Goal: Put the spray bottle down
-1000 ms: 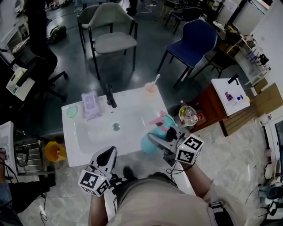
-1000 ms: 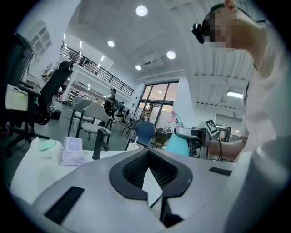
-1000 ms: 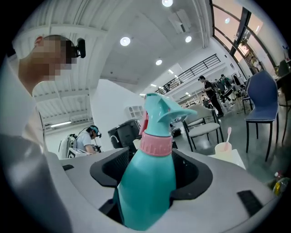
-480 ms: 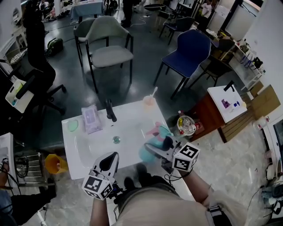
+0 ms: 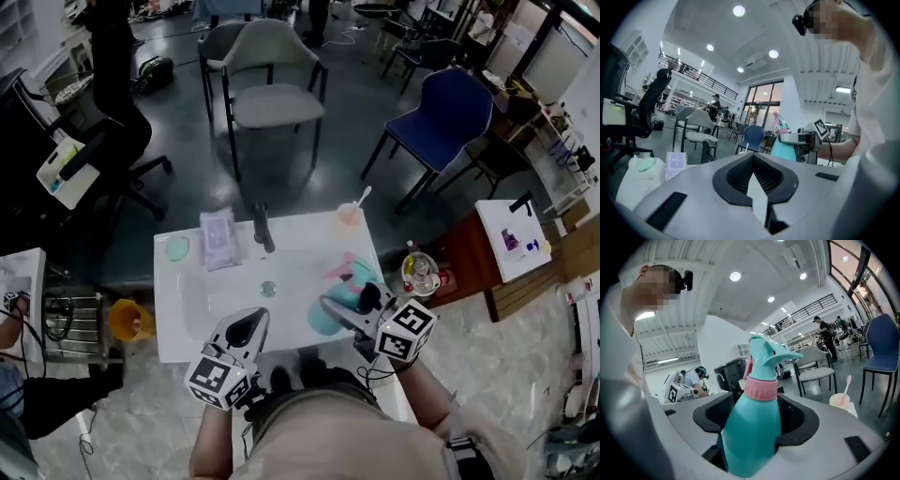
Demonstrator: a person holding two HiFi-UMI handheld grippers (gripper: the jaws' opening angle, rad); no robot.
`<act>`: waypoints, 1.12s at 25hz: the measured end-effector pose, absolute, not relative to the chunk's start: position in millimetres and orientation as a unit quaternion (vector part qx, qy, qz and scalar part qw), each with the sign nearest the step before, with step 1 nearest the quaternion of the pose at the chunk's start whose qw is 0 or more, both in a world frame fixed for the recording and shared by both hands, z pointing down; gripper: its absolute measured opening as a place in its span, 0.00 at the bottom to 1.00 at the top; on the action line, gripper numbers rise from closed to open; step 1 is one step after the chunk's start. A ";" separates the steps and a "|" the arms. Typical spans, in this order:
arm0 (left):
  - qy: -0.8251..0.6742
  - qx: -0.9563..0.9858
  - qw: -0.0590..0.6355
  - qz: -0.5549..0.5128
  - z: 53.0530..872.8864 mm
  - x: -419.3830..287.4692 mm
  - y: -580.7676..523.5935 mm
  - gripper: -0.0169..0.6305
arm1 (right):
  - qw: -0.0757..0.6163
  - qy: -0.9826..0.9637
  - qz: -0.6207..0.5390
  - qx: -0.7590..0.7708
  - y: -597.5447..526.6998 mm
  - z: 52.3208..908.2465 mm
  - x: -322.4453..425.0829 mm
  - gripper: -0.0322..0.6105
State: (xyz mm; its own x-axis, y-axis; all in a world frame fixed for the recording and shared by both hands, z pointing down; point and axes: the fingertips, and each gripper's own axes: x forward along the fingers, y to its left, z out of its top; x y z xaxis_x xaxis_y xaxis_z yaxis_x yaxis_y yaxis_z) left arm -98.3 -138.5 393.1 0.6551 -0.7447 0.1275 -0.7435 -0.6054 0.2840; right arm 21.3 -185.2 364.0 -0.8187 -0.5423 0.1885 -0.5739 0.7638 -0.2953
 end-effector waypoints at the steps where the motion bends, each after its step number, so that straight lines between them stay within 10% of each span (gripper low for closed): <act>1: -0.418 0.895 0.158 0.000 393.4 -98.3 -140.1 0.04 | 0.047 -0.939 0.172 0.294 -187.7 364.9 20.4 0.47; 28: -0.441 0.879 0.183 0.004 397.9 -92.5 -205.5 0.04 | 0.086 -0.950 0.131 0.270 -259.0 382.8 17.4 0.47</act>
State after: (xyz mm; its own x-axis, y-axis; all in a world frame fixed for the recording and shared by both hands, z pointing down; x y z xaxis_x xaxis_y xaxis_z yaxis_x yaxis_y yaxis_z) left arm -92.5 -205.5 397.9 0.6109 -0.7736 0.1682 -0.7765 -0.5442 0.3176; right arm 17.4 -259.0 382.8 -0.8396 -0.4898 0.2349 -0.5350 0.8202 -0.2023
